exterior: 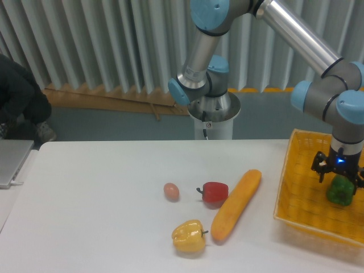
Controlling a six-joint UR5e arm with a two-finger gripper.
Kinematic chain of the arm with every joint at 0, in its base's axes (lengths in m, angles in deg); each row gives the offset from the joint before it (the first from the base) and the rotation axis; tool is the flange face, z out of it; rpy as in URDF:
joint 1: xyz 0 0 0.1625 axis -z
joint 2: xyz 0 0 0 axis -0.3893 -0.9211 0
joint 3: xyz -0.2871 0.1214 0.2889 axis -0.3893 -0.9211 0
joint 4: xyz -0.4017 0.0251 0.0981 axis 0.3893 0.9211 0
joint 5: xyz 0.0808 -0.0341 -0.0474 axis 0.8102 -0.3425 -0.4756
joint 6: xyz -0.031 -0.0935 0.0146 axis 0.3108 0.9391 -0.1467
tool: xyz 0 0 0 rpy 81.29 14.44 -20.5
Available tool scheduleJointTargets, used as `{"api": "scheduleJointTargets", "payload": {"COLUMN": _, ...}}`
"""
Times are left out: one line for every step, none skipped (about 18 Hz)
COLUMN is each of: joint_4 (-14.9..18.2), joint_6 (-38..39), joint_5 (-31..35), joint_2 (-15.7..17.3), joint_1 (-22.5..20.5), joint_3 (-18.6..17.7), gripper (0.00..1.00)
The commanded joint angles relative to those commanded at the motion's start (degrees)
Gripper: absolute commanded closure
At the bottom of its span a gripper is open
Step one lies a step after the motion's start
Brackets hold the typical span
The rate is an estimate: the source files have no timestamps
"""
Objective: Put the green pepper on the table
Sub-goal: 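Move the gripper over the basket and lower it above the green pepper, then lower the open gripper onto the green pepper and close on it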
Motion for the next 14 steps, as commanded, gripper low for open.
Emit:
{"api": "scheduleJointTargets", "payload": {"joint_4": -0.17, "joint_6": -0.17, "joint_5": 0.0, "joint_2": -0.44, "joint_1": -0.35, "joint_3": 0.09, "gripper": 0.0}}
{"api": "scheduleJointTargets", "payload": {"joint_4": -0.26, "joint_6": -0.18, "joint_5": -0.52, "joint_2": -0.62, "joint_1": -0.7, "joint_3": 0.53, "gripper": 0.0}}
{"api": "scheduleJointTargets", "payload": {"joint_4": -0.35, "joint_6": -0.26, "joint_5": -1.14, "joint_2": -1.05, "joint_1": -0.71, "joint_3": 0.62, "gripper": 0.0}}
{"api": "scheduleJointTargets", "payload": {"joint_4": -0.35, "joint_6": -0.26, "joint_5": -1.14, "joint_2": -1.41, "joint_1": -0.62, "joint_3": 0.7, "gripper": 0.0}}
{"api": "scheduleJointTargets", "payload": {"joint_4": -0.61, "joint_6": -0.26, "joint_5": -1.14, "joint_2": -1.5, "joint_1": -0.62, "joint_3": 0.71, "gripper": 0.0}}
{"api": "scheduleJointTargets", "payload": {"joint_4": -0.79, "joint_6": -0.35, "joint_5": -1.14, "joint_2": -1.67, "joint_1": -0.62, "joint_3": 0.62, "gripper": 0.0}}
{"api": "scheduleJointTargets", "payload": {"joint_4": -0.79, "joint_6": -0.35, "joint_5": -1.14, "joint_2": -2.02, "joint_1": -0.62, "joint_3": 0.62, "gripper": 0.0}}
{"api": "scheduleJointTargets", "payload": {"joint_4": -0.88, "joint_6": -0.35, "joint_5": -1.14, "joint_2": -2.29, "joint_1": -0.53, "joint_3": 0.62, "gripper": 0.0}}
{"api": "scheduleJointTargets", "payload": {"joint_4": -1.14, "joint_6": -0.35, "joint_5": -1.14, "joint_2": -2.29, "joint_1": -0.53, "joint_3": 0.53, "gripper": 0.0}}
{"api": "scheduleJointTargets", "payload": {"joint_4": -1.49, "joint_6": -0.35, "joint_5": -1.14, "joint_2": -2.55, "joint_1": -0.53, "joint_3": 0.44, "gripper": 0.0}}
{"api": "scheduleJointTargets", "payload": {"joint_4": -2.02, "joint_6": -0.35, "joint_5": -1.14, "joint_2": -2.81, "joint_1": -0.53, "joint_3": 0.27, "gripper": 0.0}}
{"api": "scheduleJointTargets", "payload": {"joint_4": -2.02, "joint_6": -0.35, "joint_5": -1.14, "joint_2": -2.73, "joint_1": -0.44, "joint_3": 0.09, "gripper": 0.0}}
{"api": "scheduleJointTargets", "payload": {"joint_4": -2.02, "joint_6": -0.35, "joint_5": -1.14, "joint_2": -2.73, "joint_1": -0.44, "joint_3": 0.0, "gripper": 0.0}}
{"api": "scheduleJointTargets", "payload": {"joint_4": -2.02, "joint_6": -0.35, "joint_5": -1.14, "joint_2": -2.64, "joint_1": -0.36, "joint_3": -0.08, "gripper": 0.0}}
